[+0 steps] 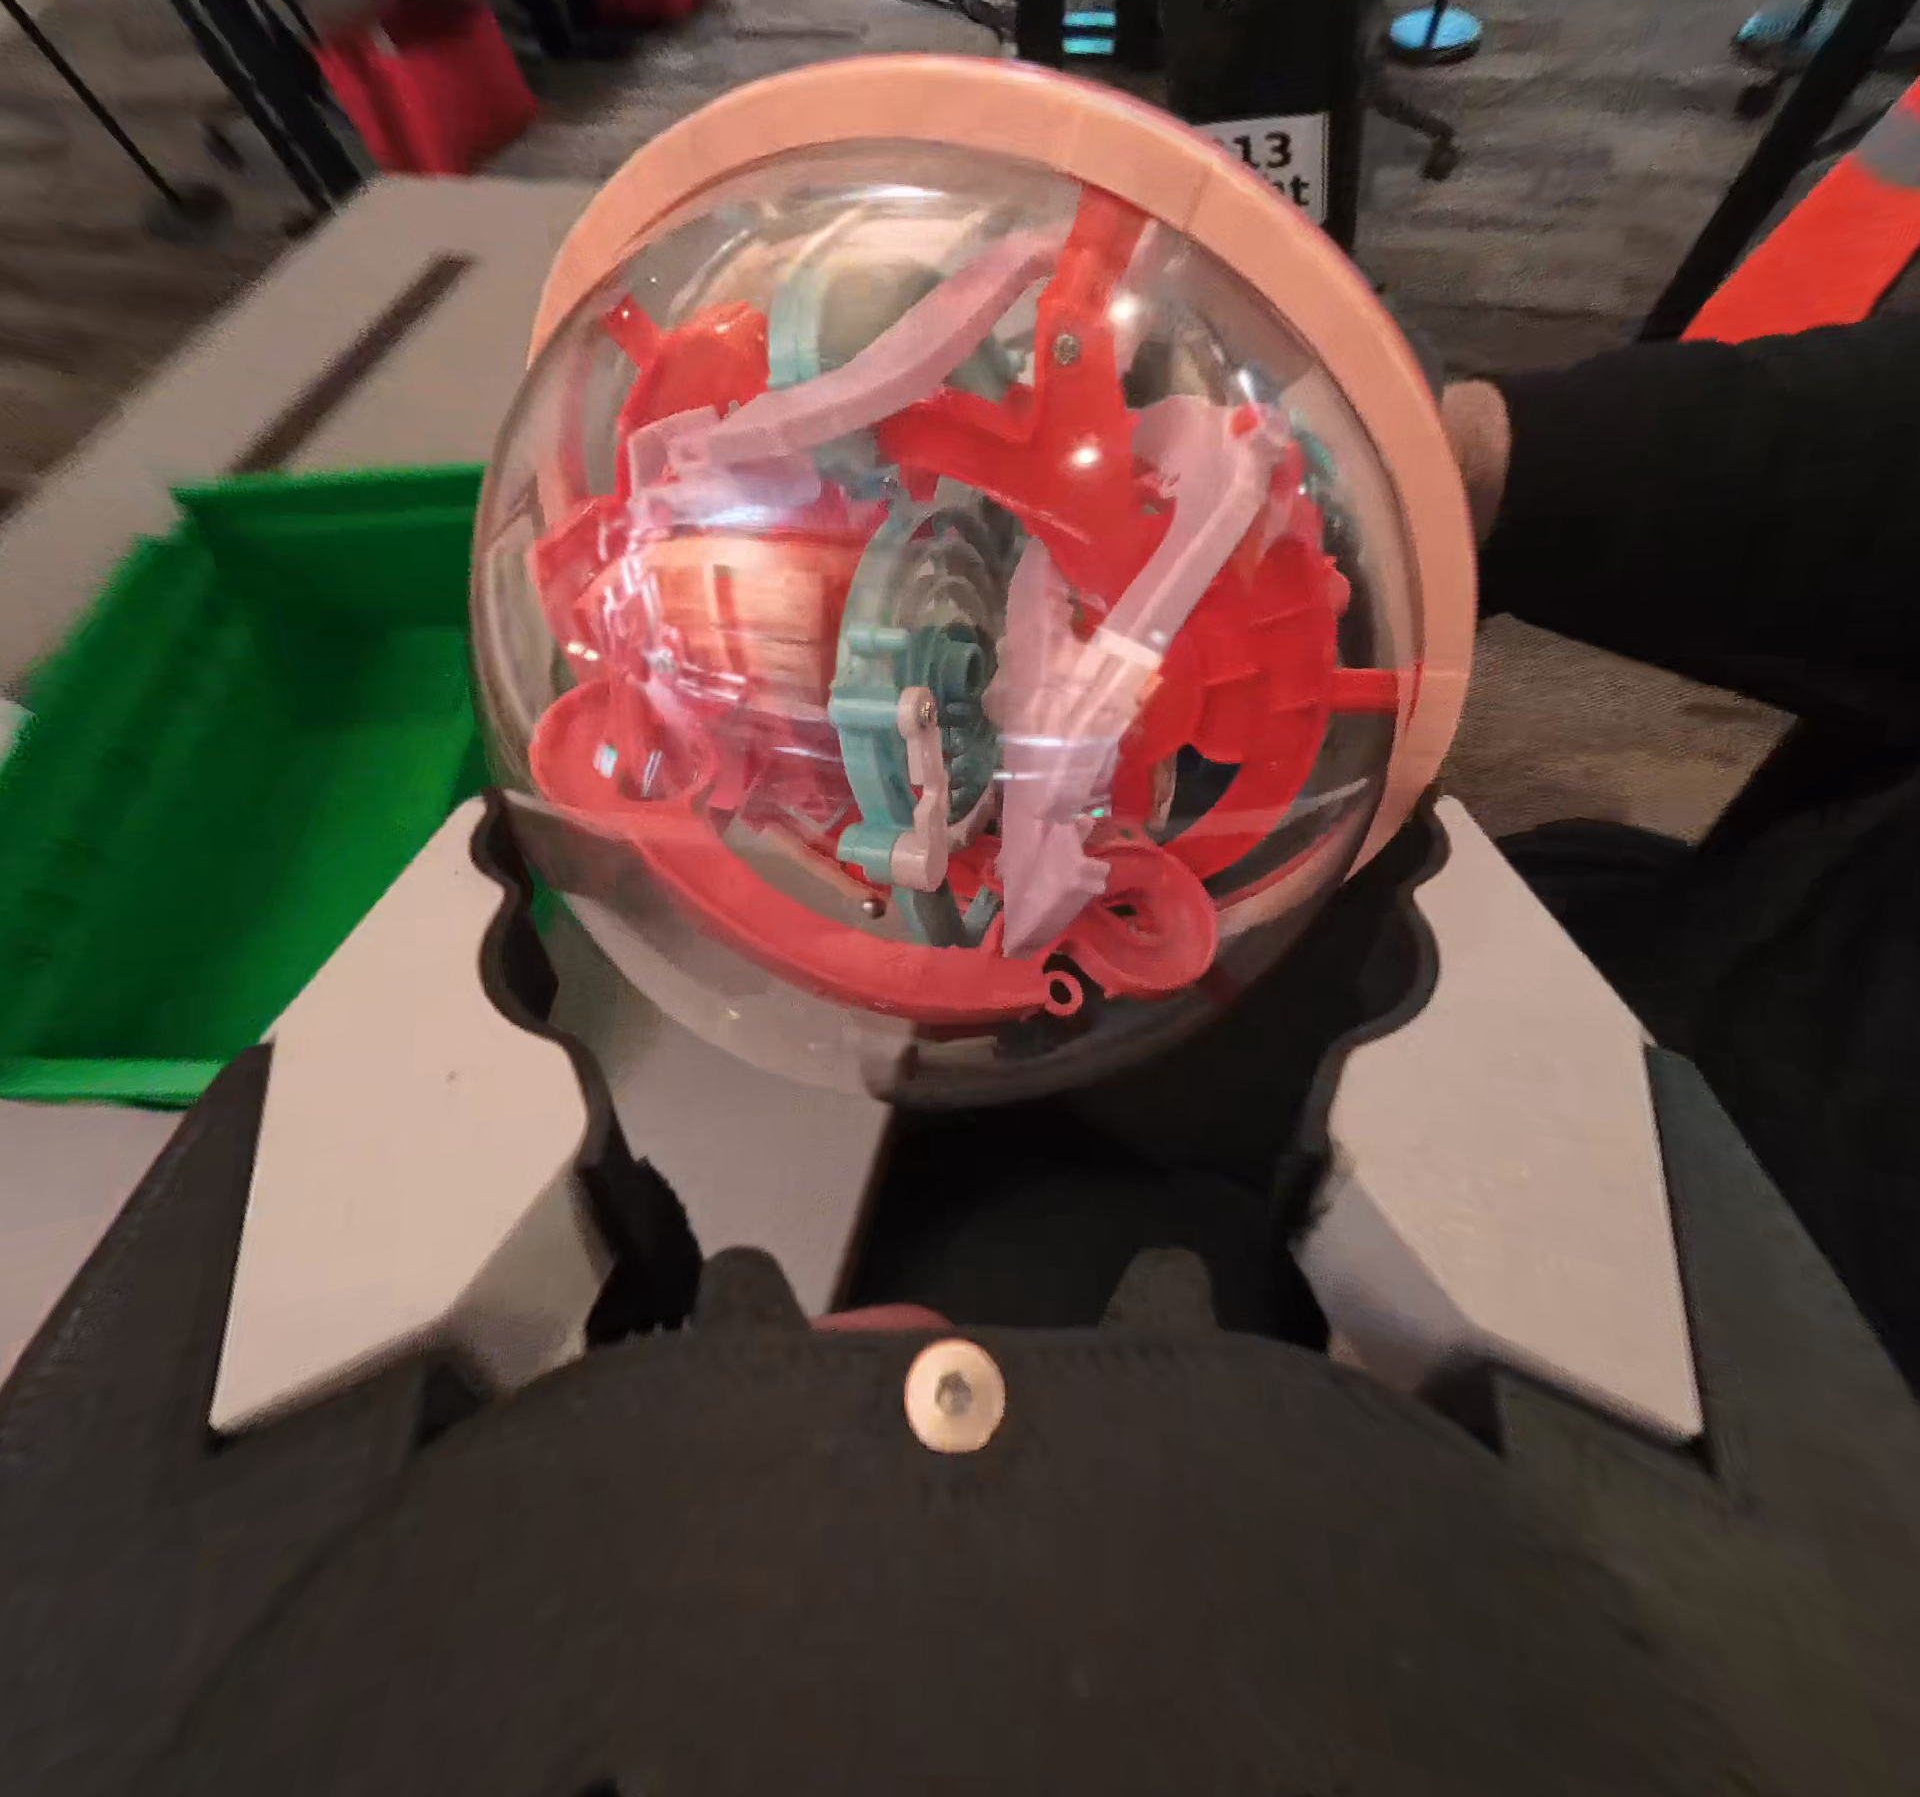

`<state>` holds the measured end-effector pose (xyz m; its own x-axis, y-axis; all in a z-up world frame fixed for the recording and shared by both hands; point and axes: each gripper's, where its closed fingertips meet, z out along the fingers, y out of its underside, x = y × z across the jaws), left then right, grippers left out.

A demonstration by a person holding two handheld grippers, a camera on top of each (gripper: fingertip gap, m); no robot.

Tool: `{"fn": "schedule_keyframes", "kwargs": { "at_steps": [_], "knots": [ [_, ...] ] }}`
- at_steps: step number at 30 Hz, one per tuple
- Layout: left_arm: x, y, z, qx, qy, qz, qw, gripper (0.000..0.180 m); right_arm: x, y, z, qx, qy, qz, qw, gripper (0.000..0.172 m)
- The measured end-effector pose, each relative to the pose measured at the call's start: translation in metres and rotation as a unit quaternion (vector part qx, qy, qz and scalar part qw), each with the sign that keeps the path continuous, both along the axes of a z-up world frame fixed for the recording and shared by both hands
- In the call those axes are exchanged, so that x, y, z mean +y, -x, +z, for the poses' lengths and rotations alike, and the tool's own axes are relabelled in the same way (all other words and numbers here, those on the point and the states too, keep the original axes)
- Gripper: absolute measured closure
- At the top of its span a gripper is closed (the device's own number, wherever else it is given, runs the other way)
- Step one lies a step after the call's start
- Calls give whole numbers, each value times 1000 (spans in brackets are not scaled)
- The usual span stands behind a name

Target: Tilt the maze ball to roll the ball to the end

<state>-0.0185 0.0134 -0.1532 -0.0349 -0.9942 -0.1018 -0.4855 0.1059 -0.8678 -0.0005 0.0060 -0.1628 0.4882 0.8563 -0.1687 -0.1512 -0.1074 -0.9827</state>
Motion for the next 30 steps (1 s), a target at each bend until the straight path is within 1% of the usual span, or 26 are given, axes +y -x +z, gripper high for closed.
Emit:
{"fn": "schedule_keyframes", "kwargs": {
  "at_steps": [3,6,9,12,14,16,20,23,27,30],
  "knots": [
    [5,5,34,-13,-79,0,997,25,6,5,35,-6,-86,-3,996,30],
    [5,12,63,-8,-148,0,989,24,10,16,56,2,-131,11,991,30],
    [4,19,83,6,-185,12,983,23,12,26,74,25,-164,21,986,29],
    [5,24,92,10,-202,16,979,23,15,35,80,41,-171,38,984,29],
    [6,27,96,12,-215,18,976,23,17,40,81,54,-180,46,981,29],
    [10,30,94,9,-212,25,977,23,21,43,79,55,-174,57,982,29],
    [26,36,78,0,-197,51,979,22,34,46,72,43,-166,56,984,26],
    [35,35,68,-3,-227,75,971,22,43,49,71,50,-165,56,984,19],
    [38,37,72,-29,-223,83,971,22,47,53,73,68,-155,80,982,20],
    [39,41,80,-34,-203,88,974,22,50,61,72,85,-104,117,984,19]
  ]
}}
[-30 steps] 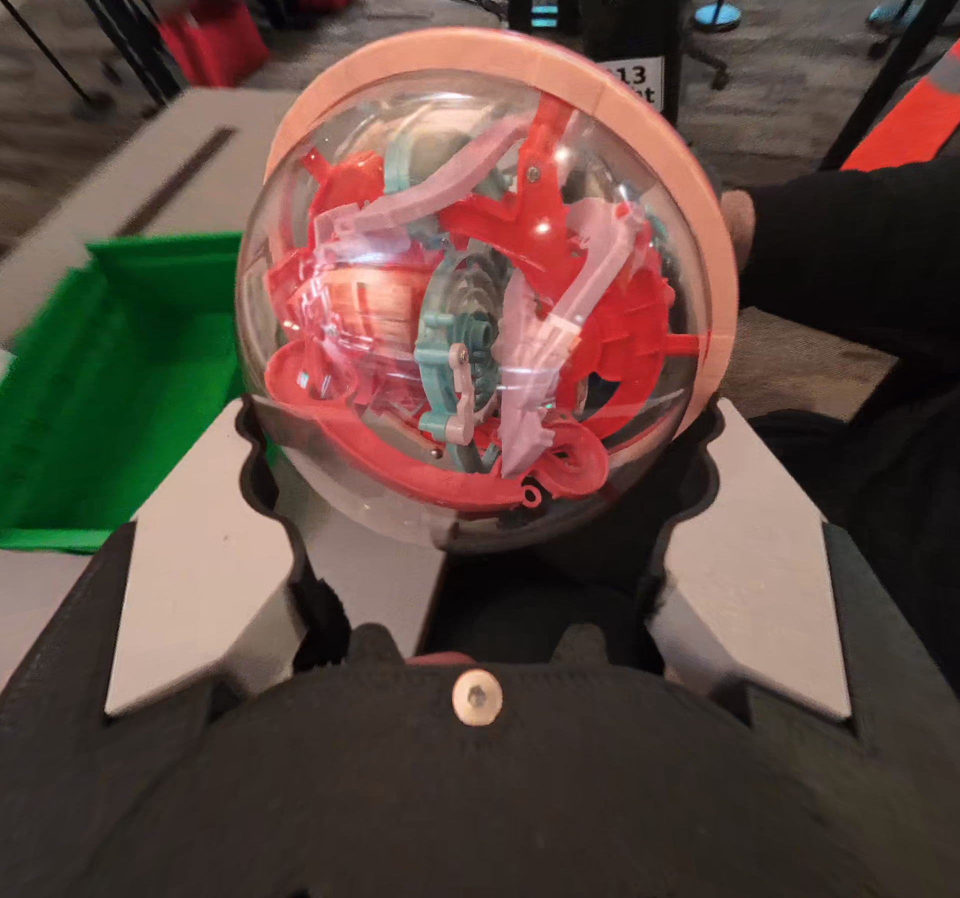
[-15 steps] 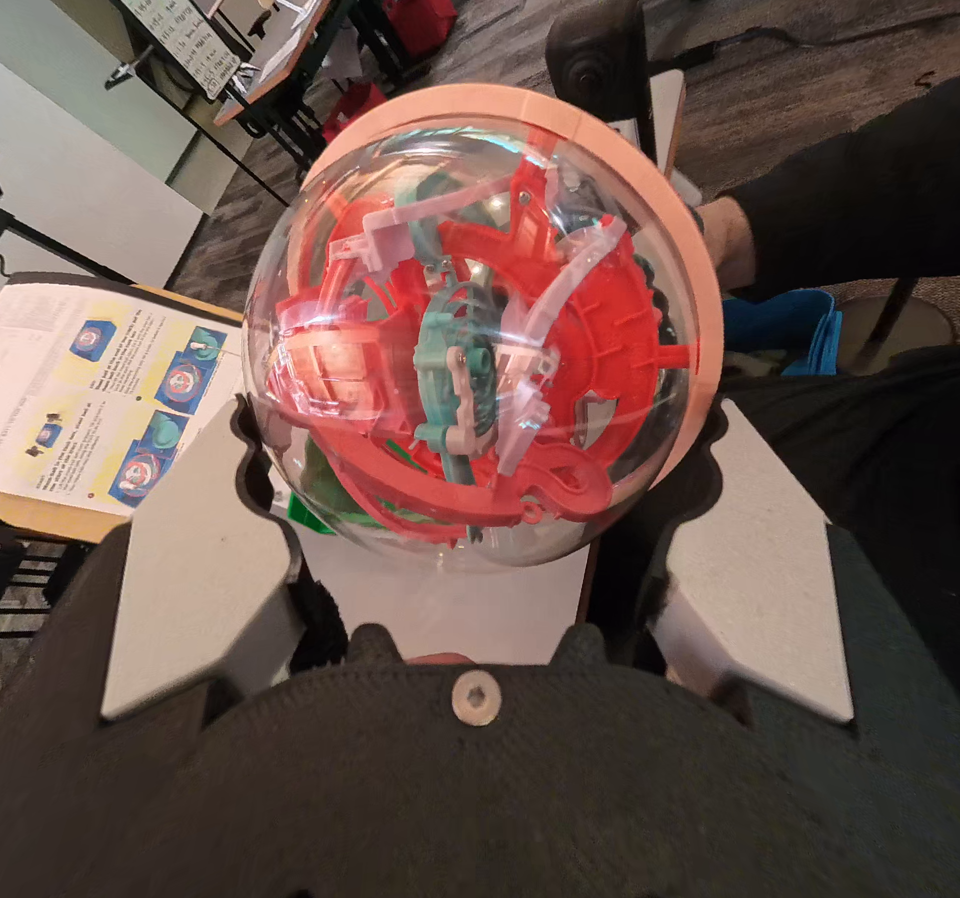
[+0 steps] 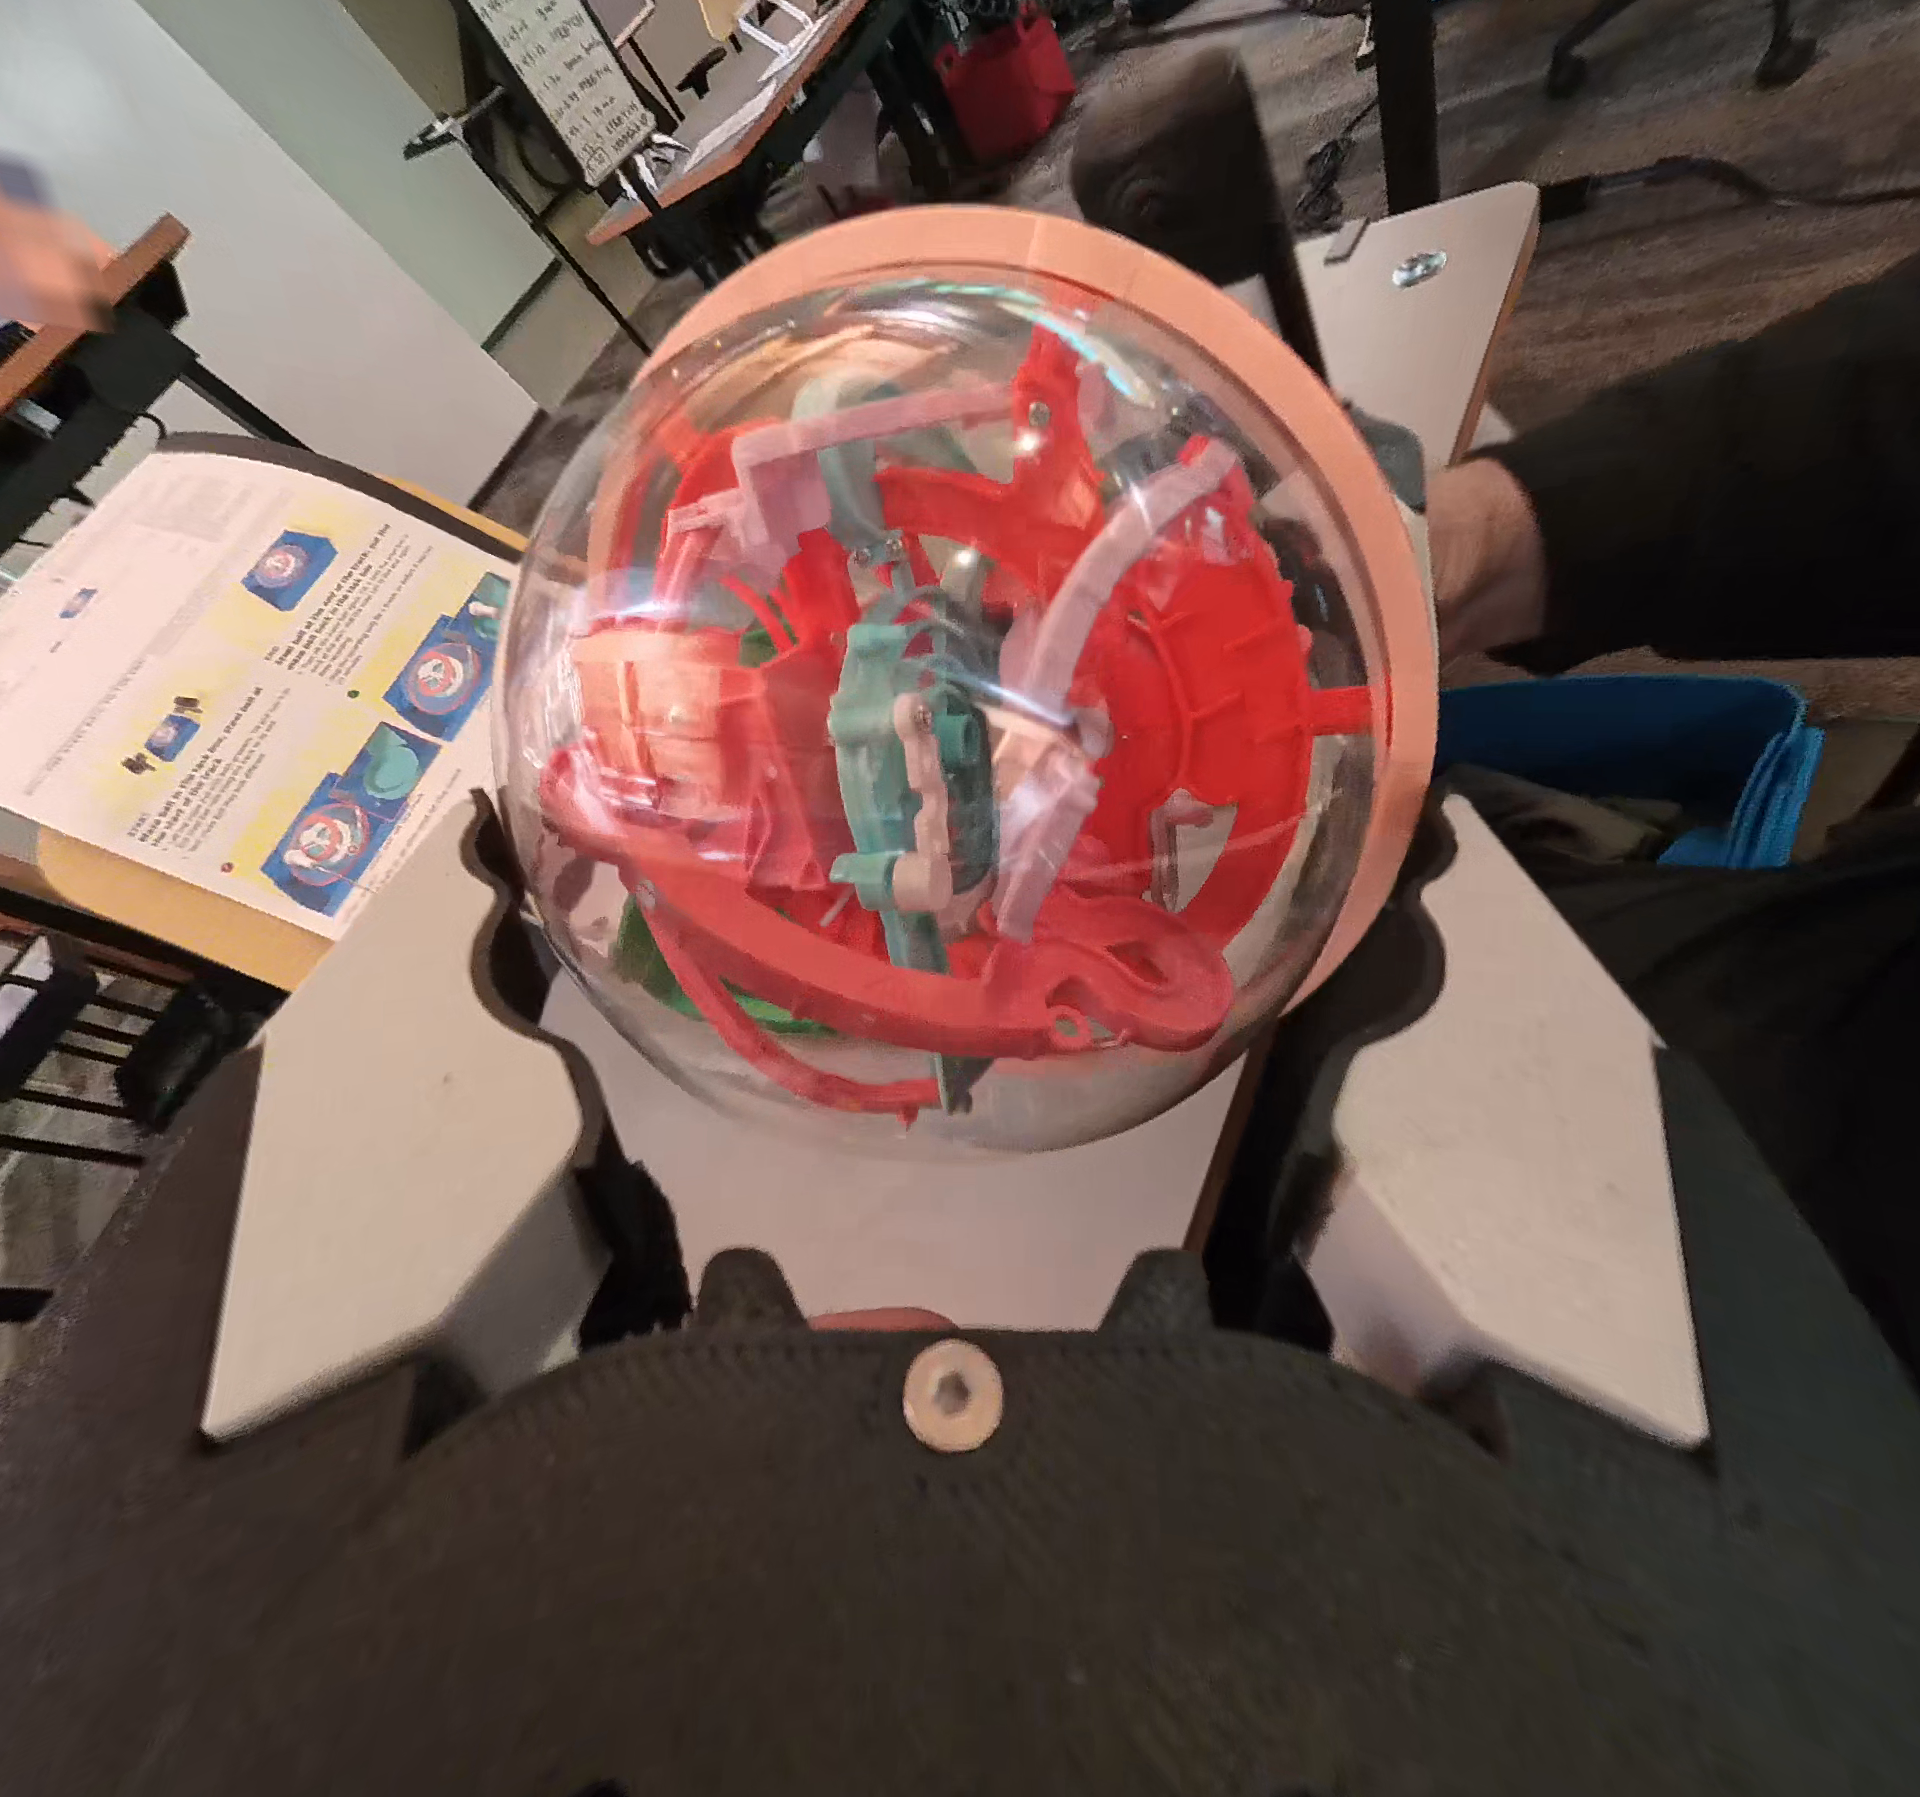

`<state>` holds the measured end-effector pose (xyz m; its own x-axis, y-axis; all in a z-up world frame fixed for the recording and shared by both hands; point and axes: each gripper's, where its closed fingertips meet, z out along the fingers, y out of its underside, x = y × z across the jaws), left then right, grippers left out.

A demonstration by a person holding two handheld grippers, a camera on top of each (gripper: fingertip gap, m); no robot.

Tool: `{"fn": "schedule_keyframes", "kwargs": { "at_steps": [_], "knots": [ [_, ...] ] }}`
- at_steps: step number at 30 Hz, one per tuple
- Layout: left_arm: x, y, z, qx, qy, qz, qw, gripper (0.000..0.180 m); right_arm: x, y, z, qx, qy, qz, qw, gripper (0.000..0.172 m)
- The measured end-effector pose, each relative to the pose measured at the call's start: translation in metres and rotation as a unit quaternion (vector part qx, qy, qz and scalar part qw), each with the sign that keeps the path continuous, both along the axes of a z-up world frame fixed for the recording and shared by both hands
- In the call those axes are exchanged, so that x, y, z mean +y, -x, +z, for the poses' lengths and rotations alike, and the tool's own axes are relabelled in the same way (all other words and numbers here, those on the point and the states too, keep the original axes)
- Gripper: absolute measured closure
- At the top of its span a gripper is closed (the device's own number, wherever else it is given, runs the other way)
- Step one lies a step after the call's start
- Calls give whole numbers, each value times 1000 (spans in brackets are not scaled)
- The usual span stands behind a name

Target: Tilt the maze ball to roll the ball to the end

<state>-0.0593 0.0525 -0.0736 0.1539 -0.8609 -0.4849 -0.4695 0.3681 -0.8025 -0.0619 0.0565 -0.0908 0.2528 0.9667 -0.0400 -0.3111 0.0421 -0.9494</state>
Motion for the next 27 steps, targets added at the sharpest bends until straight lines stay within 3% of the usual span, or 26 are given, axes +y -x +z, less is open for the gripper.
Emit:
{"fn": "schedule_keyframes", "kwargs": {
  "at_steps": [3,8,13,17,27],
  "knots": [
    [5,3,14,25,11,10,1000,22,6,9,8,45,30,39,998,20],
    [28,16,48,118,-12,51,992,22,29,21,48,114,-9,52,992,21],
    [52,29,87,185,49,81,978,22,49,41,86,223,59,108,967,20],
    [70,46,86,263,120,115,950,22,64,63,85,276,134,147,940,20],
    [98,52,82,284,254,120,917,22,68,100,81,313,275,296,859,20]
  ]
}}
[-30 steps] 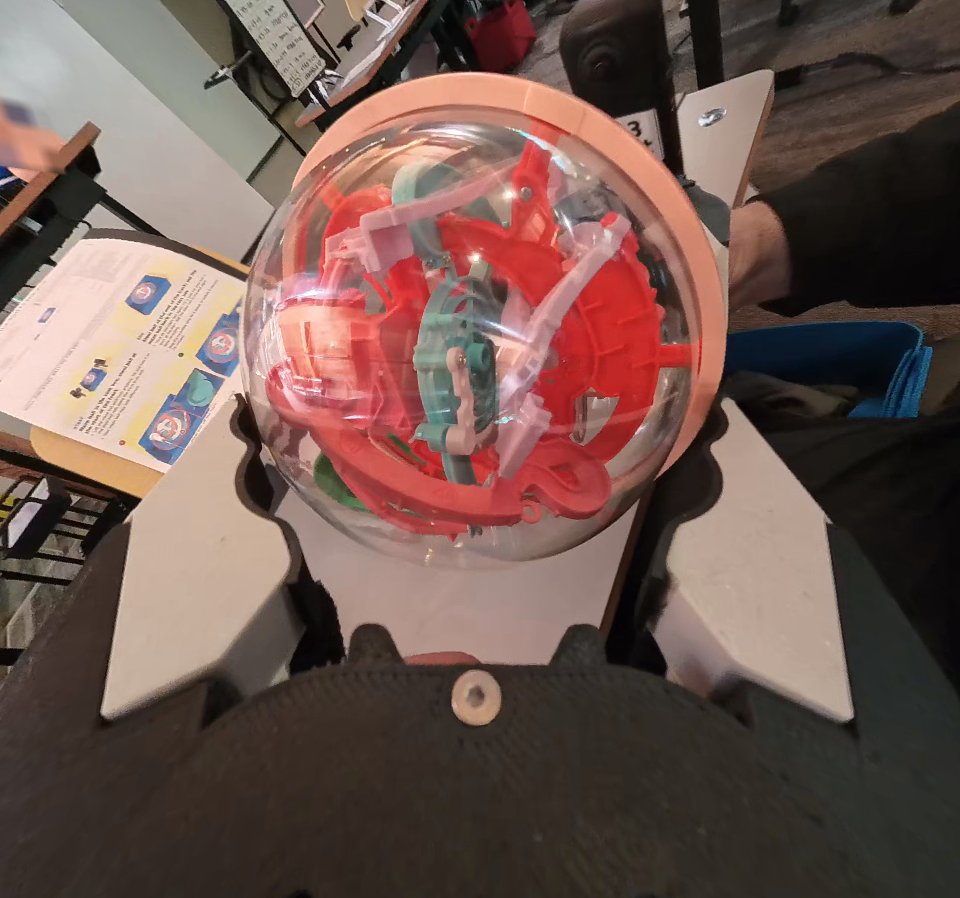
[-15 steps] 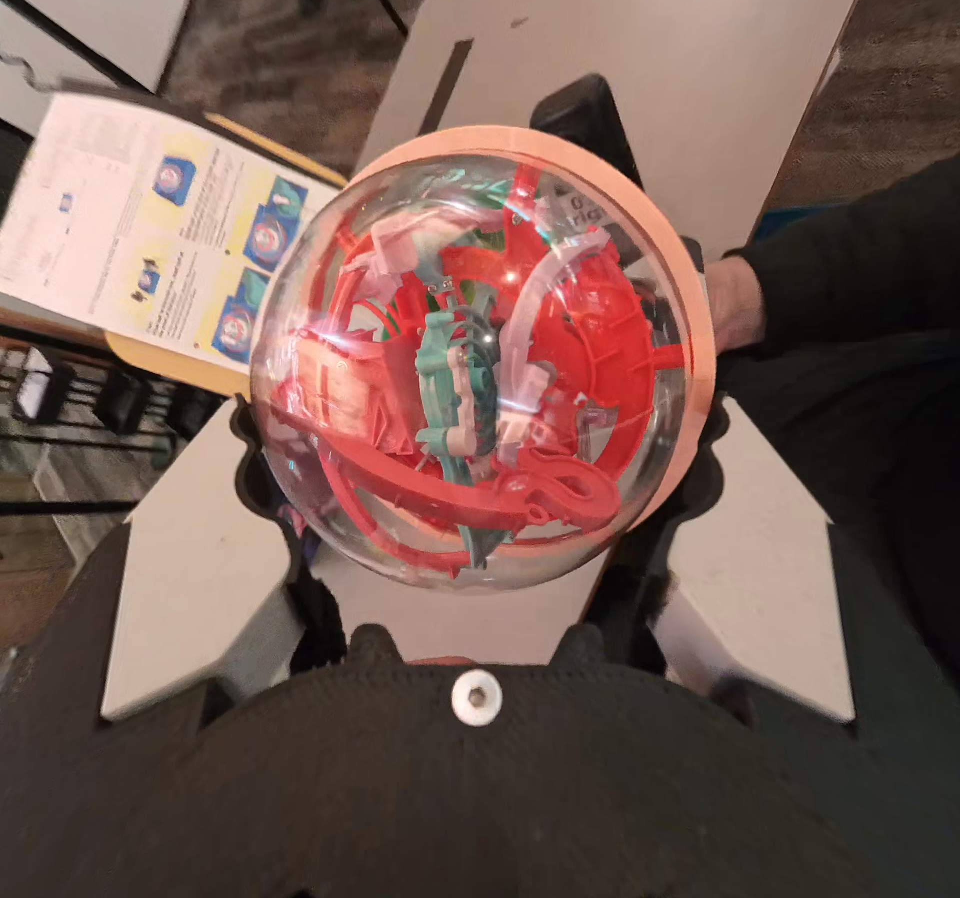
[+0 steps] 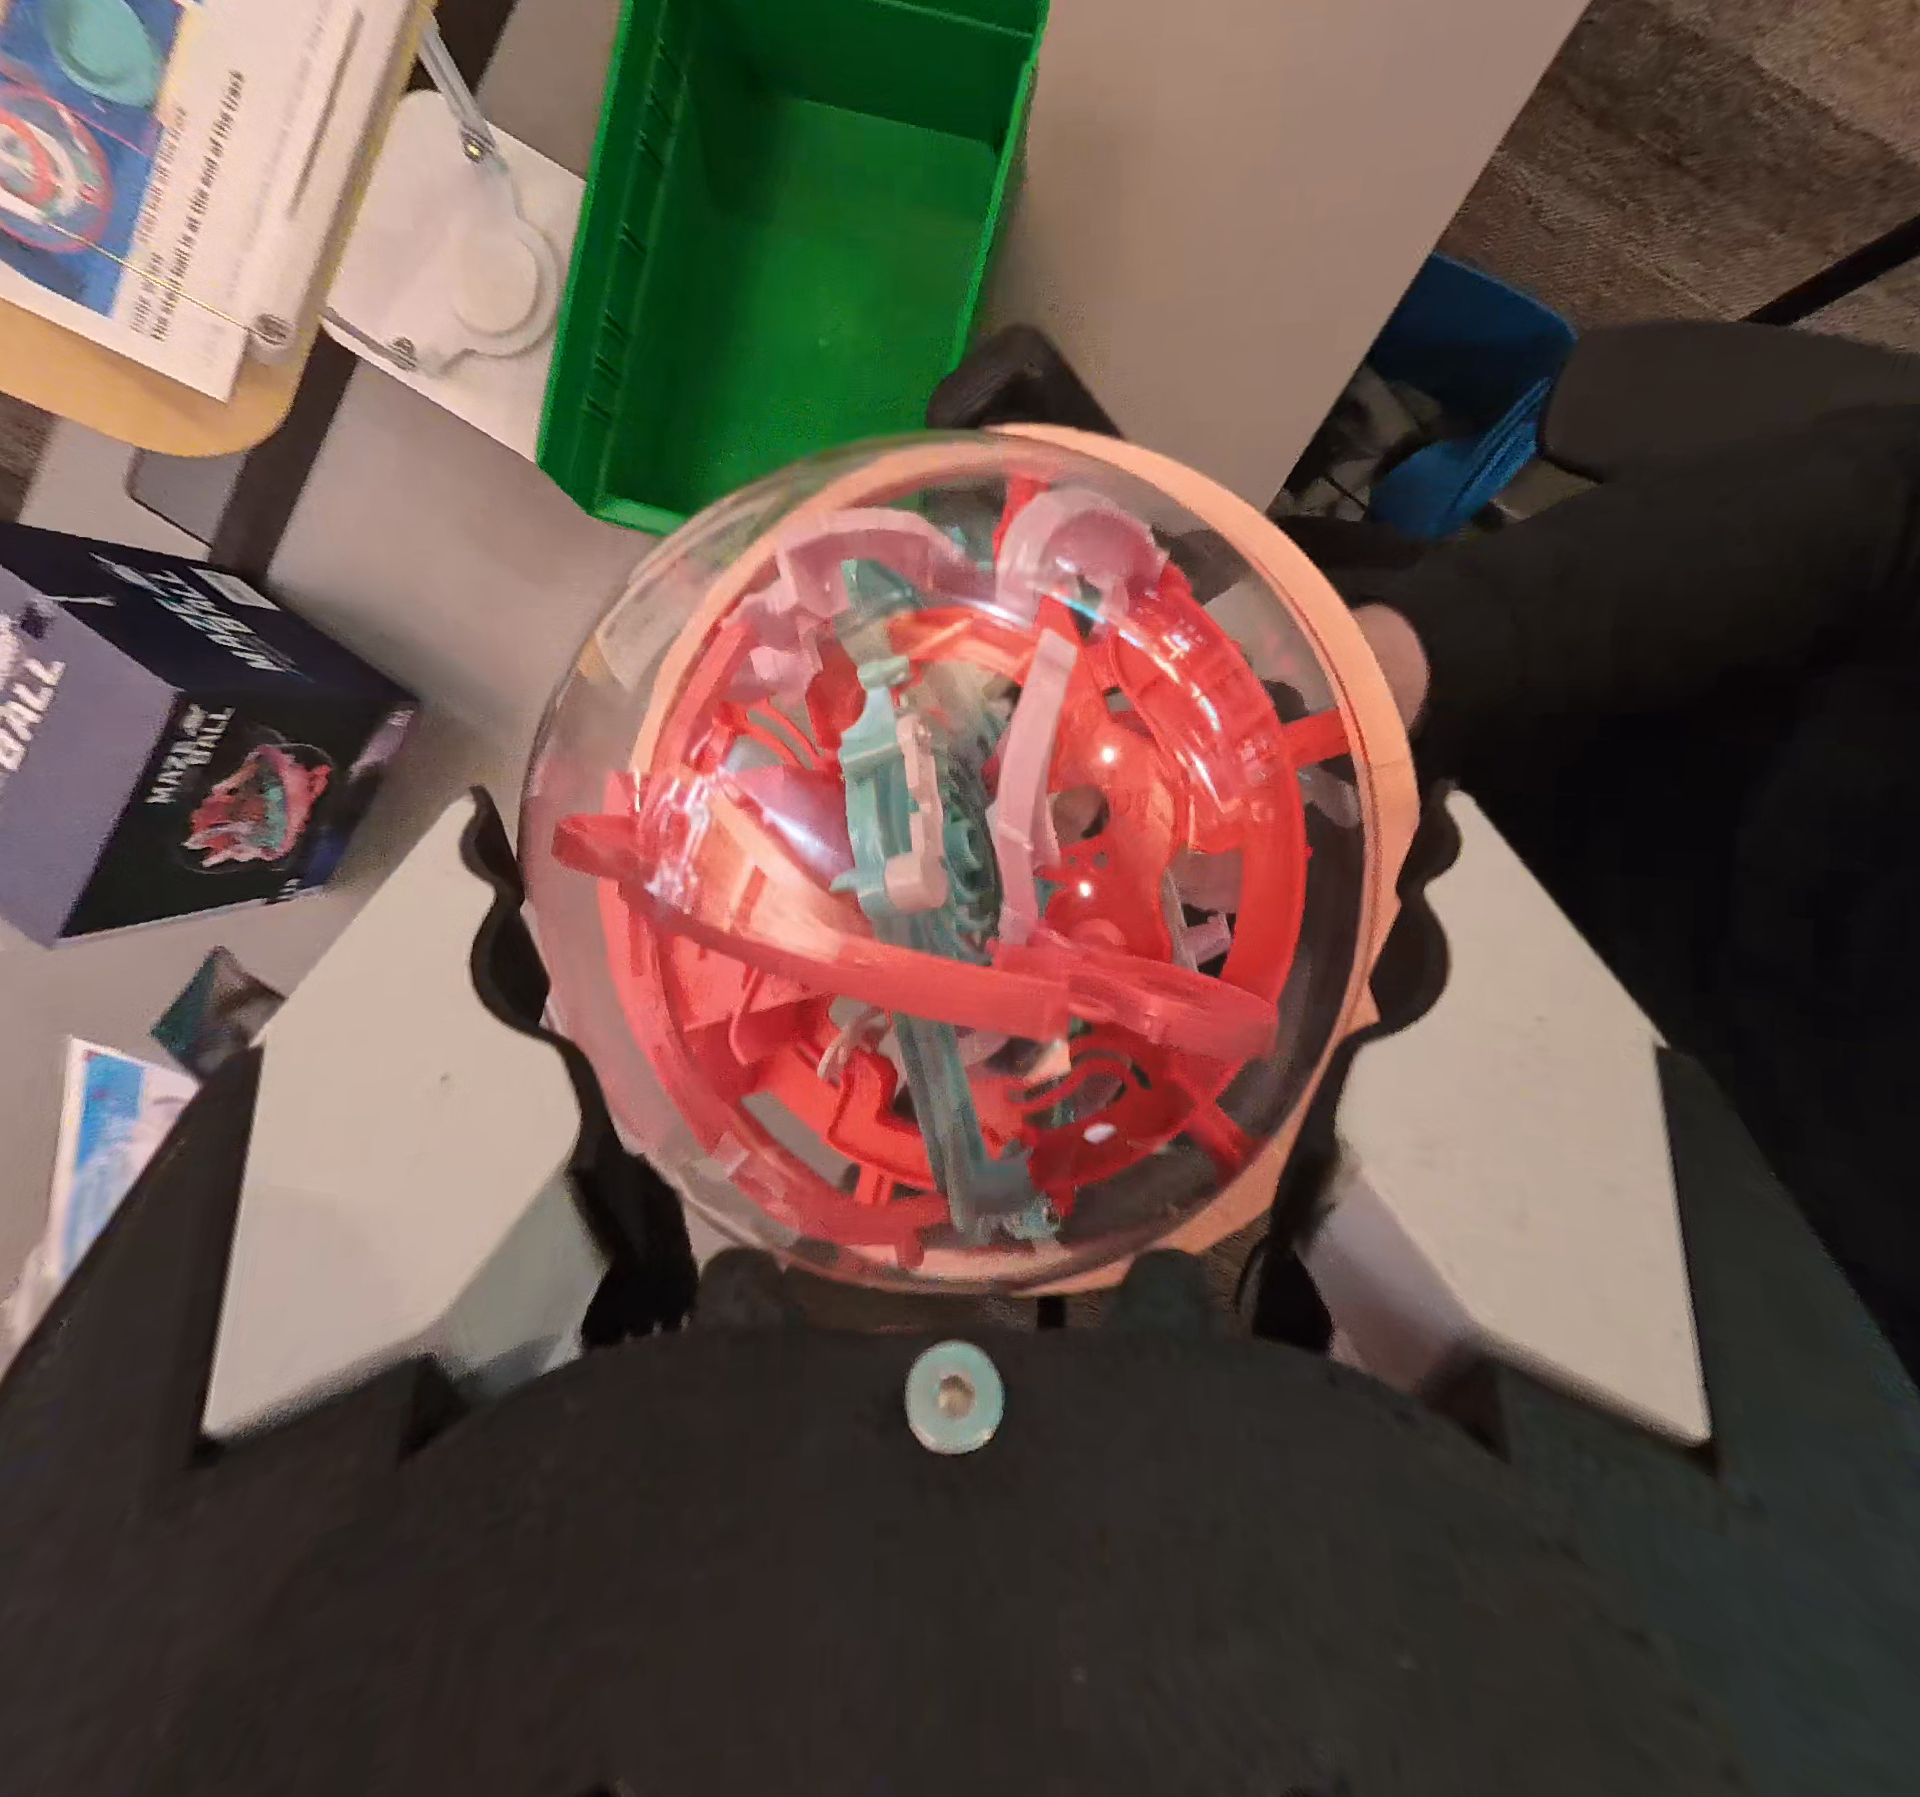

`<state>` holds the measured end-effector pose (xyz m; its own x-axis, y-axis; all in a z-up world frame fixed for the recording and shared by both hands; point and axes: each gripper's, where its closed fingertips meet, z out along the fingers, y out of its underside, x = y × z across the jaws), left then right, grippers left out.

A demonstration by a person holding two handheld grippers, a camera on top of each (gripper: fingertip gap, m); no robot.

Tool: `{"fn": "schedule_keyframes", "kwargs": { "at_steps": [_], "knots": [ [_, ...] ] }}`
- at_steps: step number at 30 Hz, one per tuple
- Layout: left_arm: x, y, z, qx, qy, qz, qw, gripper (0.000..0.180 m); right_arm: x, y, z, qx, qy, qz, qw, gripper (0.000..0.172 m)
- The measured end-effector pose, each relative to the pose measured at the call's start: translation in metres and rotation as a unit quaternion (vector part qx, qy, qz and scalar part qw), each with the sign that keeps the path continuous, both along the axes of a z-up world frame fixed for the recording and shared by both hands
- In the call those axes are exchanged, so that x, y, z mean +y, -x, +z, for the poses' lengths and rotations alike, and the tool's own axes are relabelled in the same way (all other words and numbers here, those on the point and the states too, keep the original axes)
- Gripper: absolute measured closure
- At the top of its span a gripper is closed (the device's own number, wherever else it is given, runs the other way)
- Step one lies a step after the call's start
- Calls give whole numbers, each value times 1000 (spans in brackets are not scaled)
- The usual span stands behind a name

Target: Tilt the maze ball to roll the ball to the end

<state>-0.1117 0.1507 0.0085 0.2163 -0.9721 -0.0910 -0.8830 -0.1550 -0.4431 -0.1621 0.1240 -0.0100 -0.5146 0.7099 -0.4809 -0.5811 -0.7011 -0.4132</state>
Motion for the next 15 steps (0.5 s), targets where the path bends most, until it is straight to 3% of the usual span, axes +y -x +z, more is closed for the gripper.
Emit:
{"fn": "schedule_keyframes", "kwargs": {
  "at_steps": [4,8,12,15],
  "knots": [
    [3,-1,-4,8,28,2,1000,22,-6,11,1,19,4,37,999,20],
    [6,-1,-7,22,14,3,1000,22,-2,11,-1,27,-7,26,999,20],
    [-8,-7,-1,26,-39,-31,998,22,-8,9,0,9,-62,-23,998,20],
    [-23,-10,8,34,-111,-68,991,23,-11,7,4,-26,-128,-111,985,20]
  ]
}}
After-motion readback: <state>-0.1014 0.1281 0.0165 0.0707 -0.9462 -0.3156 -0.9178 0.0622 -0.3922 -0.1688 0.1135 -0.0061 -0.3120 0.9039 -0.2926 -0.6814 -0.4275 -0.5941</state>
